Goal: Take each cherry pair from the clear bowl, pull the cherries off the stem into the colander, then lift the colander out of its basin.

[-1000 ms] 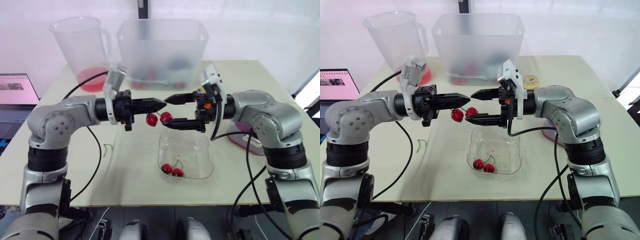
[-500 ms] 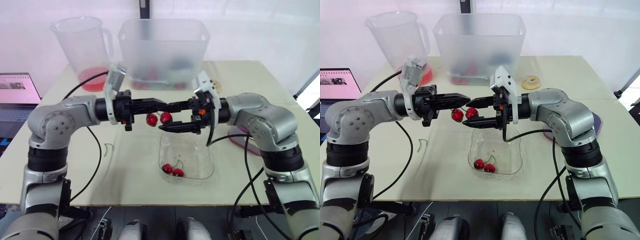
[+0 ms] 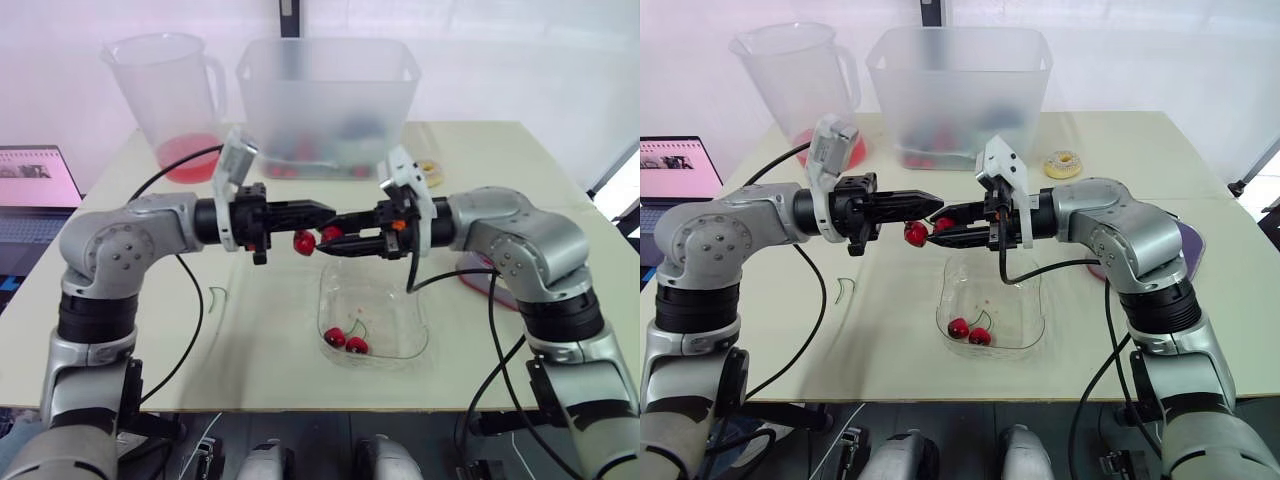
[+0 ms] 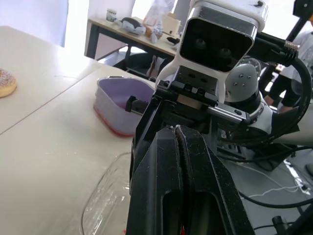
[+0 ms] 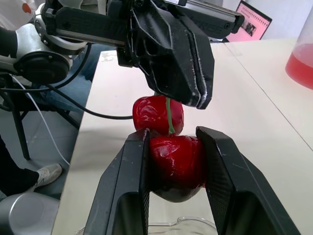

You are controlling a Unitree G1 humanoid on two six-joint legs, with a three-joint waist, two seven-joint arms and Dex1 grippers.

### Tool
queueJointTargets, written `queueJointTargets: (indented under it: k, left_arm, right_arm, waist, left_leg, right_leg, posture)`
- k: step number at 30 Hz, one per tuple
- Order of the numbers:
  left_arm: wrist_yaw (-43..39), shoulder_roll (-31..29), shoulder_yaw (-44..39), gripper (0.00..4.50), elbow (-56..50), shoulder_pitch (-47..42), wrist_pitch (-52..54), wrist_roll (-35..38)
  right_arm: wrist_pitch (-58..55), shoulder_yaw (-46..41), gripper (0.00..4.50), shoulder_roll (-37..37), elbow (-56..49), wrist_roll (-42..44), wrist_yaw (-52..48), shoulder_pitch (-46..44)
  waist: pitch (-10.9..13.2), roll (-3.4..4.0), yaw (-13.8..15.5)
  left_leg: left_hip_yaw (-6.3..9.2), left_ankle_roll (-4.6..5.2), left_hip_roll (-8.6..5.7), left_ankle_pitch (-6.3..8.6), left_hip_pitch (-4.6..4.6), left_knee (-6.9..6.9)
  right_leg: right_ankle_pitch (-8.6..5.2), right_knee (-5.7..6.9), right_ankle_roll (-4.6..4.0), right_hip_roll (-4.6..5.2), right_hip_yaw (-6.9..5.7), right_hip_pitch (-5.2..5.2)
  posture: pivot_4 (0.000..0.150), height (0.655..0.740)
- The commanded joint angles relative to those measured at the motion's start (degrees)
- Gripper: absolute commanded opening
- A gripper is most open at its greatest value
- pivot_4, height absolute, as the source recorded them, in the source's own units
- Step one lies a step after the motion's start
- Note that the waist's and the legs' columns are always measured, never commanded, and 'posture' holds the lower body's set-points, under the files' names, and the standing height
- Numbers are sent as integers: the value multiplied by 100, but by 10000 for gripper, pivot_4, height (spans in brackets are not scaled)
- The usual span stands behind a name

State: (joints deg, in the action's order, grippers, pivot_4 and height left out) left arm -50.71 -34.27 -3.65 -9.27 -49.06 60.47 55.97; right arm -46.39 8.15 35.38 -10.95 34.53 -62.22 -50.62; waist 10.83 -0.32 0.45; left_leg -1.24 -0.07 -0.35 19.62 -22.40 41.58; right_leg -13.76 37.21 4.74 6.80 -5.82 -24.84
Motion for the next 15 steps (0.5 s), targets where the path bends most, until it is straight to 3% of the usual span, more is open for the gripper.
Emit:
queueJointTargets:
  k: [1, 15]
  left_arm:
    - [-10, -44, -101, 0, -161, -61, -99, -10]
    - [45, 66, -99, 0, -136, -60, -193, -128]
  right_arm:
    - [153, -90, 14481, 119, -32, -29, -123, 59]
    - [-53, -147, 14481, 489, -222, 58, -195, 391]
  waist:
    - [0, 0, 2]
    - [0, 0, 21]
  left_leg:
    - [0, 0, 0, 0, 0, 0]
    - [0, 0, 0, 0, 0, 0]
  right_leg:
    - [0, 0, 0, 0, 0, 0]
    - [0, 0, 0, 0, 0, 0]
  posture:
    - [1500, 6886]
    - [1500, 6886]
